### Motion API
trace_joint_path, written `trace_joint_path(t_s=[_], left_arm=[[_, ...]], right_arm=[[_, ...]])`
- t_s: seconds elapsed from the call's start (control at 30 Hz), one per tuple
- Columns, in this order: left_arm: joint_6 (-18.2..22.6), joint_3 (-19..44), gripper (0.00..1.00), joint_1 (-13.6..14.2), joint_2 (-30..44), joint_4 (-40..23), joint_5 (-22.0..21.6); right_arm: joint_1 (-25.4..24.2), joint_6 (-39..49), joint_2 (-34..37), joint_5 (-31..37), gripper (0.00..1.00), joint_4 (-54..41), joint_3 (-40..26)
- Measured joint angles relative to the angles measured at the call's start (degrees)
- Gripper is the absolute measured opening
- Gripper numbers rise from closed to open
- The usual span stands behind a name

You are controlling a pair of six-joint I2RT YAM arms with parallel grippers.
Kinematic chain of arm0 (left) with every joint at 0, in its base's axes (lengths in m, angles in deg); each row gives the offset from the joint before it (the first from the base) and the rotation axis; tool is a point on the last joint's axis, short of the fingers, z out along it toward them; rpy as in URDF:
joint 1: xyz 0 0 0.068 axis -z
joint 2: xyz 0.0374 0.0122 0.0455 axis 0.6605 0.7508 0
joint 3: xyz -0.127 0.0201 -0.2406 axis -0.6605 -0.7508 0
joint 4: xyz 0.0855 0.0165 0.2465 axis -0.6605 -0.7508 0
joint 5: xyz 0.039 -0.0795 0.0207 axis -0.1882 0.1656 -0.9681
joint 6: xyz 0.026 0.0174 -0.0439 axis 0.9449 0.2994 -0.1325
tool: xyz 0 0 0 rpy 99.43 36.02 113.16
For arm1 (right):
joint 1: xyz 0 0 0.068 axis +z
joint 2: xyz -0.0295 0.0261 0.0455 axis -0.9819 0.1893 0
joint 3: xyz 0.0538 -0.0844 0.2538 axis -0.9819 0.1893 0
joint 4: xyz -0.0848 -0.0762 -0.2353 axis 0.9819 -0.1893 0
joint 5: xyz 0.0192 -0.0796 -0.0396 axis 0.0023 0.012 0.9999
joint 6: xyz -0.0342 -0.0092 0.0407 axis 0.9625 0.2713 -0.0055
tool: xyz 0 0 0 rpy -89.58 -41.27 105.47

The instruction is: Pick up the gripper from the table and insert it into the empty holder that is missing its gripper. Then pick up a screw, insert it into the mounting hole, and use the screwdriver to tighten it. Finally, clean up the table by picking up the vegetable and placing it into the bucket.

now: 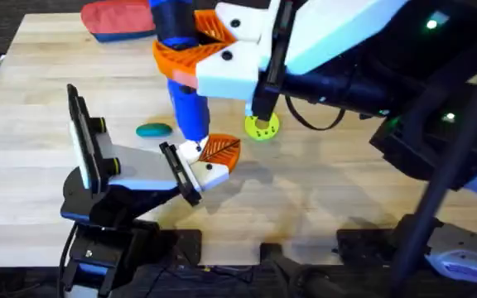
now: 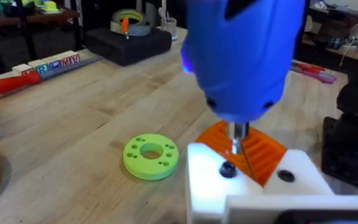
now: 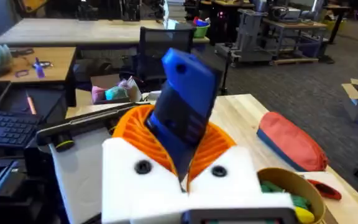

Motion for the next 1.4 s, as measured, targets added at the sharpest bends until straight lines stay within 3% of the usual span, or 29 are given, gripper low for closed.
trace_joint_path(t_s=[1.1,1.4], left_arm=[[0.0,0.0,0.006,0.0,0.0,0.0,0.0],[0.0,0.0,0.006,0.0,0.0,0.0,0.0]], right_arm=[[0.5,1.1,3.3,0.2,0.005,1.8,0.0],[0.6,0.9,3.4,-0.2,0.005,6.3,0.0]])
